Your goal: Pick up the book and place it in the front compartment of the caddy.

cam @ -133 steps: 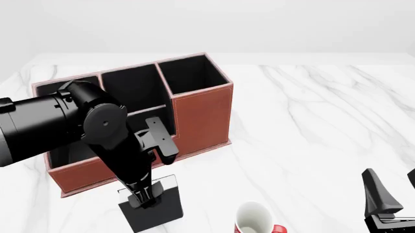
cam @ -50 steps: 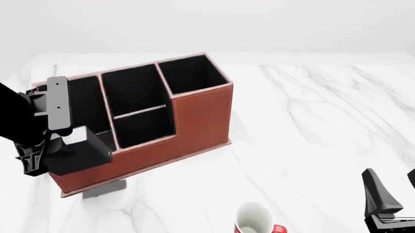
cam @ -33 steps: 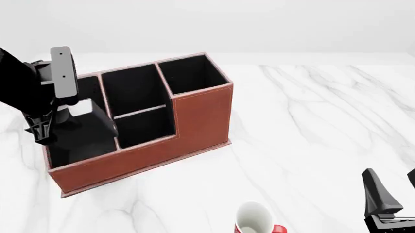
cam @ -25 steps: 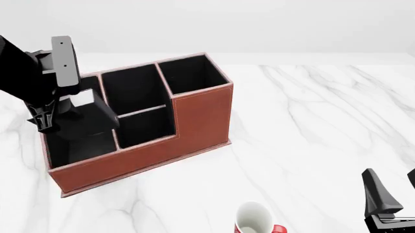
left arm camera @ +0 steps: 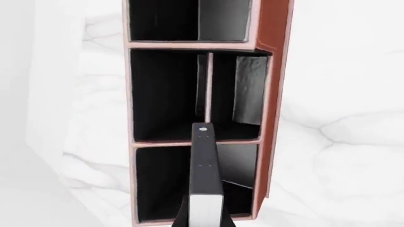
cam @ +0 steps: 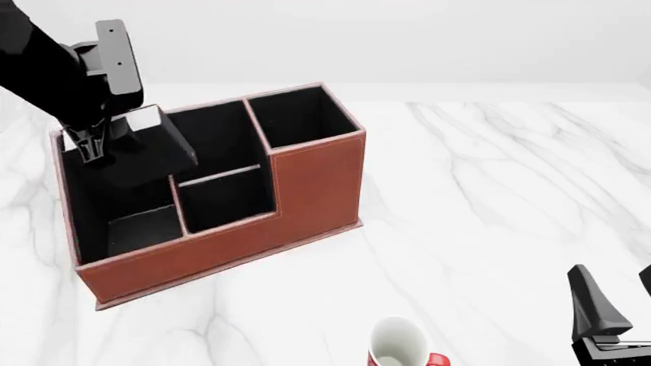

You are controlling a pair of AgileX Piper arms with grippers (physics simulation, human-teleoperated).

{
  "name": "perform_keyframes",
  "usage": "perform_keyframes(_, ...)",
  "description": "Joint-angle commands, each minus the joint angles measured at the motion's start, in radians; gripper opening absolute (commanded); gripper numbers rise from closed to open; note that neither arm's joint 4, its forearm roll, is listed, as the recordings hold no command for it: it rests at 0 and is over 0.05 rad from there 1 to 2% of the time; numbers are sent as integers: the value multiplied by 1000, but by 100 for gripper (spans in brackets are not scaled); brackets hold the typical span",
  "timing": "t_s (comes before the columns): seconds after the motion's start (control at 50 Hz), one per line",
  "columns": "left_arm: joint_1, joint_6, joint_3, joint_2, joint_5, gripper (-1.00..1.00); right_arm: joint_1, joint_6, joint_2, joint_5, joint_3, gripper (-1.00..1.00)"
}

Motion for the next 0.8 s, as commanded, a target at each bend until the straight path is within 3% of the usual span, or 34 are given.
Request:
perform_keyframes(0.02,-25,-4,-121,67,0,-100,0,0,-1,1,0,100)
perform_keyframes(0.14,-46,-13,-178,105,0,-100,0,0,-1,1,0,100)
perform_keyframes(0.16,-73,-34,-233,124,0,-100,0,0,-1,1,0,100)
perform_keyframes(0.24,-56,-22,-223,126,0,-100,0,0,-1,1,0,100)
perform_keyframes(0.46,-100,-79,-261,187,0,-100,0,0,-1,1,0,100)
perform_keyframes(0.8,-109,-106,-289,246,0,-100,0,0,-1,1,0,100)
